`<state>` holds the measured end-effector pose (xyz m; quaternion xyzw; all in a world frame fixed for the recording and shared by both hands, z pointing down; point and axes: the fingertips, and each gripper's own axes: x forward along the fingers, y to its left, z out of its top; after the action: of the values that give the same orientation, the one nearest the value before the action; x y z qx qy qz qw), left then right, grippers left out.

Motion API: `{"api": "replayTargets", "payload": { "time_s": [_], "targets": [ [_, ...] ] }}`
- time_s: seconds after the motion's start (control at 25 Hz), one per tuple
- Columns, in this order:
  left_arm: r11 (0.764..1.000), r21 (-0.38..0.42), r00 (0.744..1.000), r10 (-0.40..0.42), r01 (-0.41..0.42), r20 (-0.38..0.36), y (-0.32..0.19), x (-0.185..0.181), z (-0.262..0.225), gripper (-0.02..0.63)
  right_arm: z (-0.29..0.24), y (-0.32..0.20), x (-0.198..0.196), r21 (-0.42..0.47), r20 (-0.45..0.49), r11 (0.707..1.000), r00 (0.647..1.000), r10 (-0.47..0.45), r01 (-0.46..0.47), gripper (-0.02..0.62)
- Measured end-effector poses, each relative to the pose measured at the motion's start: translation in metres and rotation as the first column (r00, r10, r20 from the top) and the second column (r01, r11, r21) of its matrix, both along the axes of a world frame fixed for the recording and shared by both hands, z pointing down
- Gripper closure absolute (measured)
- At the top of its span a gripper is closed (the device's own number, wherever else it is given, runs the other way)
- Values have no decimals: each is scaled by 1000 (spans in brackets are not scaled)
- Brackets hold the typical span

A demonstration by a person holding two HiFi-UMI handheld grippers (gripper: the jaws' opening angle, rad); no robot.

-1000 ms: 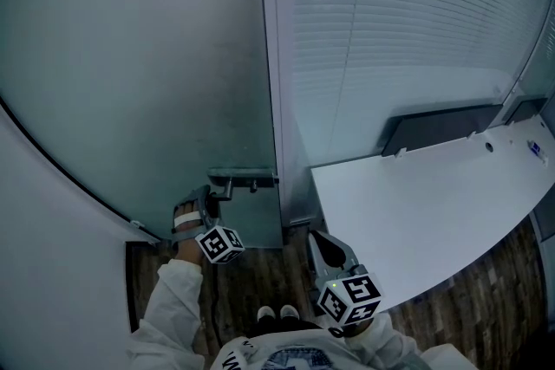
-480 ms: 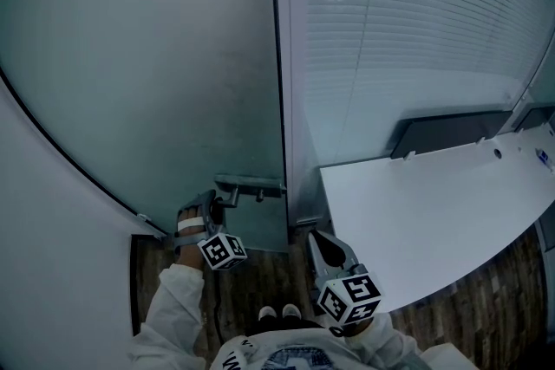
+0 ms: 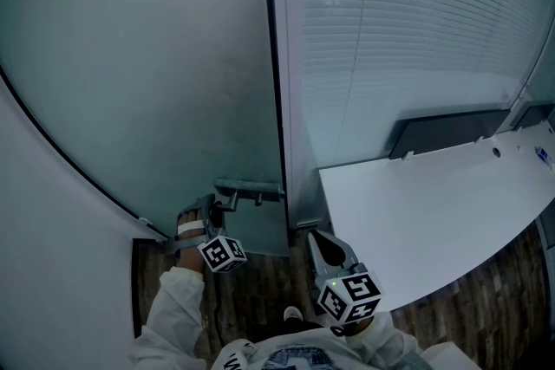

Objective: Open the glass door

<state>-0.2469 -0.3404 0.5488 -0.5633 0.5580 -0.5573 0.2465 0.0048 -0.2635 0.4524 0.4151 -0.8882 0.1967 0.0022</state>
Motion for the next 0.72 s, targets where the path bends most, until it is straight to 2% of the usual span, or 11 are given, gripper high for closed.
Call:
{"api": "replayTargets", "payload": {
  "time_s": [0.2, 0.36, 0.52, 0.56, 0.64, 0.72],
  "targets": [
    [1000, 4, 999, -30, 30, 23, 7, 0, -3, 457, 1, 13, 7, -12, 2, 1000, 1000, 20, -20, 591],
    [999, 26, 999, -31, 32, -14, 30, 5, -20, 471, -3, 30, 3, -20, 6, 1000, 1000, 12, -12, 591],
    [996, 68, 987, -46, 57, -153, 66, 8, -33, 526, -7, 56, -3, -27, 4, 1000, 1000, 0, 0, 591],
    [994, 82, 979, -52, 69, -196, 78, 9, -37, 562, -8, 64, -5, -28, 4, 1000, 1000, -3, 4, 591],
    [990, 100, 953, -64, 98, -295, 103, 12, -46, 602, -10, 84, -9, -26, 4, 1000, 1000, -15, 15, 591],
    [985, 108, 908, -79, 135, -412, 131, 17, -53, 603, -10, 102, -13, -20, 1, 999, 999, -32, 32, 591]
  ]
}}
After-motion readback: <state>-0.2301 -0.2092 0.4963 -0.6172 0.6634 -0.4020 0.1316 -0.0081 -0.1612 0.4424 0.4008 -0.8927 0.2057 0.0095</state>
